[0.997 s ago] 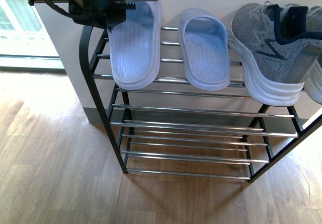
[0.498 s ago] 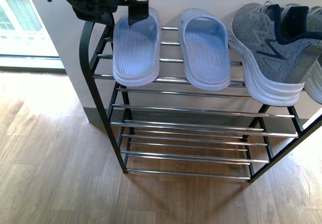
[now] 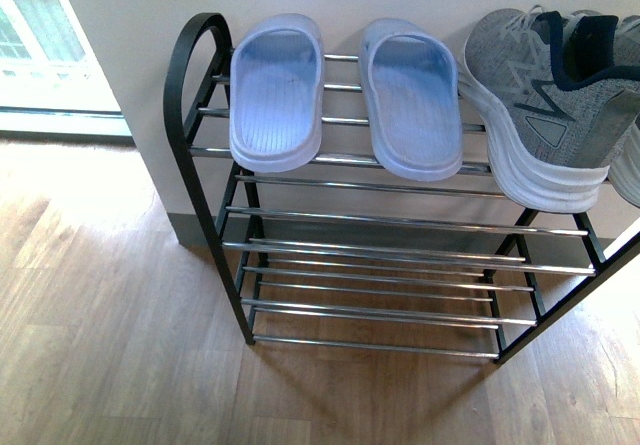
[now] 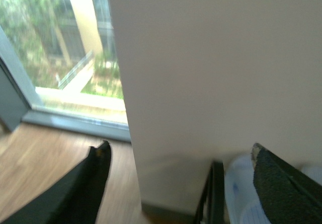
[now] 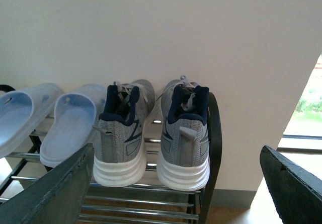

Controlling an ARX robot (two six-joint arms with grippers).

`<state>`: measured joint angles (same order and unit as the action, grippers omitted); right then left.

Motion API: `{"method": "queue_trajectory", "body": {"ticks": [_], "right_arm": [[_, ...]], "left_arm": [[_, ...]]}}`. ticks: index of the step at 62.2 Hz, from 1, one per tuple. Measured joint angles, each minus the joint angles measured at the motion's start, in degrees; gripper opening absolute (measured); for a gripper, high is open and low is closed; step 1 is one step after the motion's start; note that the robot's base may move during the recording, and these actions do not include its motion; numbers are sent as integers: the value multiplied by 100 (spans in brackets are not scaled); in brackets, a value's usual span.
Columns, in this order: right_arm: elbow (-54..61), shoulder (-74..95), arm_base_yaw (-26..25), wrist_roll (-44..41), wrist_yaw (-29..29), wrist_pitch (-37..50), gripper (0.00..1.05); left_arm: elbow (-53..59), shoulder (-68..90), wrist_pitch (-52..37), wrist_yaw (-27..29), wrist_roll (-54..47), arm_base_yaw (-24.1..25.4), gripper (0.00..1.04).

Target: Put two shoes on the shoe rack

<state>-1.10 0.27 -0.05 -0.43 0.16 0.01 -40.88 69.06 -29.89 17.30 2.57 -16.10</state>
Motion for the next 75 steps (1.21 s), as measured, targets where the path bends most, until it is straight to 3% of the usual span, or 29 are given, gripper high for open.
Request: {"method": "queue_trajectory", "body": {"ticks": [8,19,42,45,51,75], "right_arm": [[0,0,0,0,-15,0,96],[0,0,0,0,-15,0,96],[0,0,0,0,-15,0,96],[0,0,0,0,-13,0,96],[0,0,0,0,-13,0,96],[0,0,0,0,-13,0,96]], "left_arm": [[1040,-470,-525,-391,-131,219,44],[2297,-1305,-804,-831,-175,697,1],[3265,-2428,-643,-1268,-197,1134,1],[3344,-2581,-562,-1639,-208,1357,1],[3484,-2876,-404,-1685,-205,1578,1],[3880,-3980,293,-1729,-210,1585,1]]}}
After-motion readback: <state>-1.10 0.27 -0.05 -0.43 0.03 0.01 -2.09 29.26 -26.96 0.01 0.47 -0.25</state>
